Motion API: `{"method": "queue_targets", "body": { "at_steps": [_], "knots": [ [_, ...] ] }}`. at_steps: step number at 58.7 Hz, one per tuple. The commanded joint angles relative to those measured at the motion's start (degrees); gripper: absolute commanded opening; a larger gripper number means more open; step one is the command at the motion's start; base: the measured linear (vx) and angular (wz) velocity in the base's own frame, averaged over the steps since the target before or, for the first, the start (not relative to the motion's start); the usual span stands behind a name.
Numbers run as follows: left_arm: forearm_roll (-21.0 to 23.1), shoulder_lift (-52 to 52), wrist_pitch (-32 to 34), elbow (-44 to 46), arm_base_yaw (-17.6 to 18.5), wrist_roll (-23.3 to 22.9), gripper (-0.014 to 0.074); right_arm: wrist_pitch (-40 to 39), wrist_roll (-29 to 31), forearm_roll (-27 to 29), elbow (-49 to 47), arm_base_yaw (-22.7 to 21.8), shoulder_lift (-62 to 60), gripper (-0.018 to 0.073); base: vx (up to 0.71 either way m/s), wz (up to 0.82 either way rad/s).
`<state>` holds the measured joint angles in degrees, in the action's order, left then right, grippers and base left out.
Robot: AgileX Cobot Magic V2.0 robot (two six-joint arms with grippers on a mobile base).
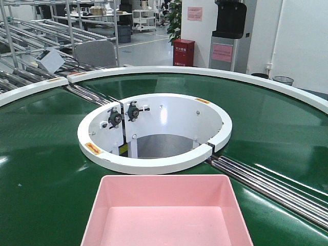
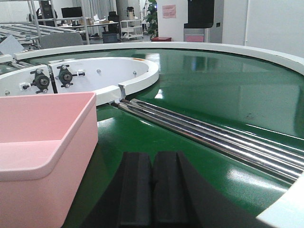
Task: Grab pink bin and stack on right shelf
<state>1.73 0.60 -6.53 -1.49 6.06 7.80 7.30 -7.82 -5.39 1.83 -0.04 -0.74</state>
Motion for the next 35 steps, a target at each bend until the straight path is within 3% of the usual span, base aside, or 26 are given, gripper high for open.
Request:
{"method": "queue_targets", "body": {
  "at_steps": [1,7,13,17,19,26,35],
  "knots": [
    [0.11,0.36,5.17,-0.98,-0.08,-0.47,-0.0008,-4.76,0.11,-0.31,0.00,0.02,-0.67,-0.0008,0.00,0.00],
    [0.11,0.36,8.94,-0.92,-0.08,-0.47,-0.0008,-6.02,0.11,-0.31,0.00,0.02,-0.67,-0.0008,0.00,0.00],
    [0.11,0.36,20.24,-0.32,-0.08,-1.03,-0.0008,-12.24,-0.02,-0.27,-0.16,0.02,-0.67,-0.0008,0.00,0.00],
    [0.35,0.36,29.70,-0.04,-0.08,-5.41,-0.0008,-19.59,-0.18,-0.19,-0.65,0.02,-0.67,-0.0008,0.00,0.00],
    [0.83,0.36,31.37,1.02,-0.08,-7.80,-0.0008,-21.54,-0.18,-0.19,-1.88,0.02,-0.67,-0.0008,0.00,0.00],
    [1.54,-1.89,22.67,13.26,-0.08,-12.82,-0.0008,-14.90,0.46,-0.54,-16.12,0.02,1.52,-0.0008,0.00,0.00],
    [-4.05,-17.27,3.90,36.32,-0.08,-5.51,-0.0008,-4.16,4.30,-3.57,-36.79,0.02,15.47,-0.0008,0.00,0.00]
  ]
}}
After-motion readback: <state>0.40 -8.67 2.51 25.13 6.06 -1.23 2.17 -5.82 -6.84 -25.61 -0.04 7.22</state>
